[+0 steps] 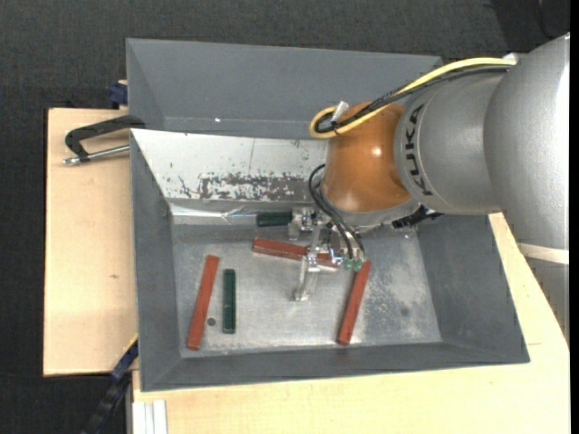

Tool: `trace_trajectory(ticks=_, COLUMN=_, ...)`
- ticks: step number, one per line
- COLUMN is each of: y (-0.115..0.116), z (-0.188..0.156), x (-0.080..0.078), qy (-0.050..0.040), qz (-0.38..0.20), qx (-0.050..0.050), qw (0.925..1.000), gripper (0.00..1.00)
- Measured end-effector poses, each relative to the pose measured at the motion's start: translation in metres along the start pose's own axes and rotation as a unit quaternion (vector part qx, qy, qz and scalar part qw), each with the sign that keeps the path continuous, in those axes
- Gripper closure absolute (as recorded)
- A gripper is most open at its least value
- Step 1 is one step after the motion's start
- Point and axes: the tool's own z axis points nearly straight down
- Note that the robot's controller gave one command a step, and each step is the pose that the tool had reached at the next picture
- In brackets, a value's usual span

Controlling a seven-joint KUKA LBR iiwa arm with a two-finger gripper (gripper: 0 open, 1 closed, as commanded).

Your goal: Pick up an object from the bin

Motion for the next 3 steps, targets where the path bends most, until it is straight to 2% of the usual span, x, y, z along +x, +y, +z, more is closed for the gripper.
trace_trajectory(ticks=1, y=-0.0004, z=-0.0022, x=-0.0011, qy=-0.0006, qz=0.018, qx=0.000, qw=0.9998, gripper=1.00)
trace_trajectory(ticks=3, y=-0.0004, z=-0.0031, x=-0.0007, qy=0.0002, qz=0.018, qx=0.000, qw=0.9998, gripper=1.00)
